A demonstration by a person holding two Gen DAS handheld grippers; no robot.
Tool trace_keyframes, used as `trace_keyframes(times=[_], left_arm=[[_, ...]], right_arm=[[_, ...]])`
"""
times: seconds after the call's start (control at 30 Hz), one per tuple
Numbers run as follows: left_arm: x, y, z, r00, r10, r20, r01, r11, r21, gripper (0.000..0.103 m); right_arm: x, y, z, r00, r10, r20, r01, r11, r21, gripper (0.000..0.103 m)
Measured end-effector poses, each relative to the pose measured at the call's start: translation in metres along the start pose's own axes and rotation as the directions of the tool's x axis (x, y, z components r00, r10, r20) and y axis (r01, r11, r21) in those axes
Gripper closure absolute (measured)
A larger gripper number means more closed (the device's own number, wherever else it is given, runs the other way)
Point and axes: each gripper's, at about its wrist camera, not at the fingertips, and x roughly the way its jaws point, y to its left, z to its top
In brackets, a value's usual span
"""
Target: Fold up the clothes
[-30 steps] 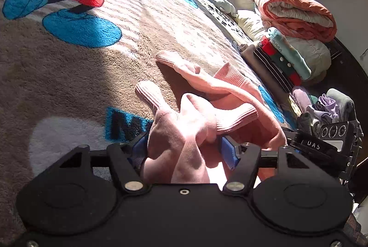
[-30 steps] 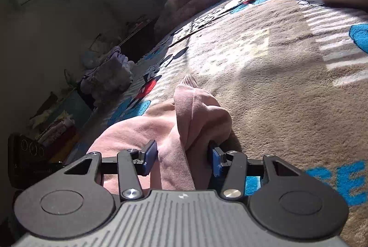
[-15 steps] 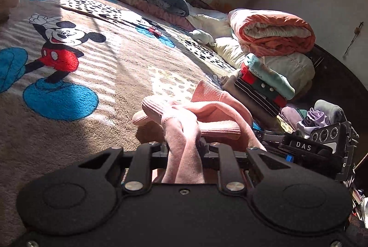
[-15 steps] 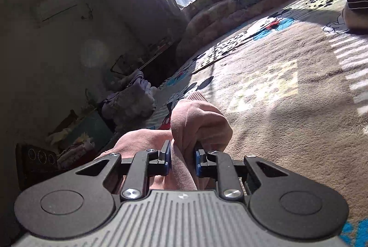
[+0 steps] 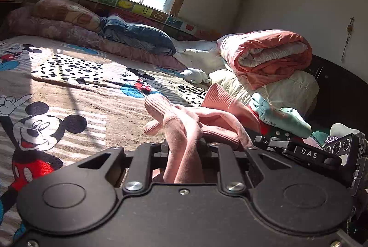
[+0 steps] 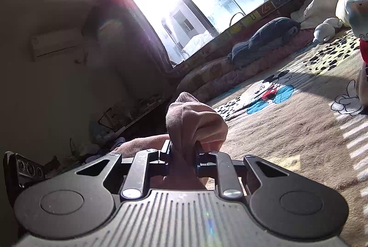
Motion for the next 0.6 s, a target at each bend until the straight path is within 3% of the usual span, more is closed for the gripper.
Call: trace_keyframes(times=[0.23,0.3,0.33,0.37,0.43,0.53,0.6], left_arm=[[0.045,0.027,0.006,1.000,0.018,0.006,-0.018,0.999,0.046,0.087],[0.059,0.039,0.002,0.996,0.076,-0.039,-0.075,0.997,0.025,0.086],[0.065,0.045,0.000,0.993,0.104,-0.062,-0.103,0.995,0.016,0.080],[0.072,0.051,-0.002,0.988,0.132,-0.084,-0.132,0.991,0.007,0.061],[0.070,0.063,-0.008,0.976,0.193,-0.103,-0.196,0.980,-0.027,0.041],[0.055,0.075,-0.003,0.978,0.190,-0.087,-0.197,0.977,-0.087,0.040],[0.040,0.082,0.002,0.983,0.172,-0.065,-0.180,0.973,-0.147,0.039]], right_arm=[[0.040,-0.030,0.010,0.998,-0.057,0.025,0.057,0.998,0.017,0.082],[0.052,-0.038,0.008,0.995,-0.101,0.003,0.100,0.994,0.034,0.081],[0.057,-0.041,0.007,0.991,-0.131,-0.015,0.132,0.991,0.037,0.077],[0.061,-0.044,0.006,0.987,-0.158,-0.028,0.159,0.986,0.039,0.073],[0.056,-0.047,0.005,0.982,-0.187,-0.016,0.187,0.981,0.043,0.063],[0.050,-0.042,0.013,0.981,-0.195,0.001,0.195,0.981,0.004,0.056],[0.046,-0.036,0.018,0.984,-0.180,0.006,0.180,0.983,-0.029,0.044]])
